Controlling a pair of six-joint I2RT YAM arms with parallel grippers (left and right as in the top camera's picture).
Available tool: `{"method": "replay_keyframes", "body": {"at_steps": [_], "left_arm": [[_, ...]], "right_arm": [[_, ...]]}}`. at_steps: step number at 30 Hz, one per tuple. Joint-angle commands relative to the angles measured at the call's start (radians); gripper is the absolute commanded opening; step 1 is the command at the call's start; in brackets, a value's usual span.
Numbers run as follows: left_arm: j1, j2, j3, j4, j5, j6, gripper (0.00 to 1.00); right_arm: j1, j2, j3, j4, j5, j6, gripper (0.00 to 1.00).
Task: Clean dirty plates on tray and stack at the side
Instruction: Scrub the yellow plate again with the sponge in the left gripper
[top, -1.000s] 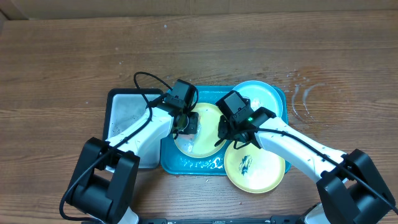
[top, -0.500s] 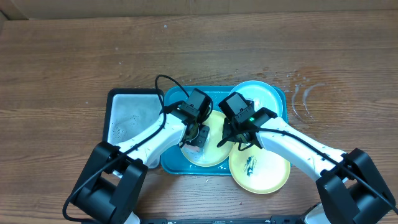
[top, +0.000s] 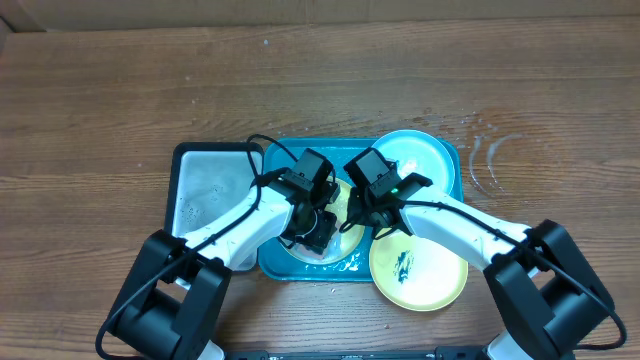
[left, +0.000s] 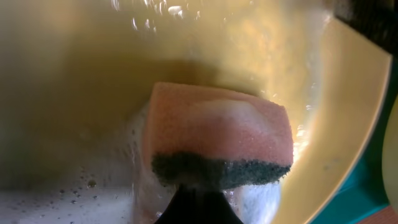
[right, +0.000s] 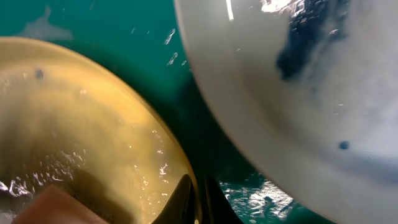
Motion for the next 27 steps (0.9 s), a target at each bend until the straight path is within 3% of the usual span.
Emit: {"method": "replay_keyframes", "body": {"at_steps": [1,10,16,22,24,27], "left_arm": [[0.022,-0.006,-0.019,-0.003,0.069,-0.027,0.04],[0.011,-0.003,-0.019,0.049,0.04,-0.06,0.04],[0.013,-0.003,-0.019,-0.091,-0.48,-0.19,0.04],[0.013,-0.003,-0.019,-0.119,-0.71,-0.394,0.05],[0.013,-0.003,-0.019,-0.1,-0.713,-0.413,0.04],[0.011,-0.003,-0.019,-0.05,-0.584,-0.332,0.04]], "right_arm": [[0.004,0.034,0.022,0.033,-0.031,0.072,0.04],[0.004,0.034,0.021,0.043,-0.033,0.069,0.04],[0.004,0.034,0.02,0.041,-0.033,0.066,0.04],[0.004,0.034,0.02,0.039,-0.033,0.066,0.04],[0.004,0.034,0.02,0.039,-0.033,0.066,0.04],[0.004,0.034,0.02,0.039,-0.033,0.066,0.04]]}}
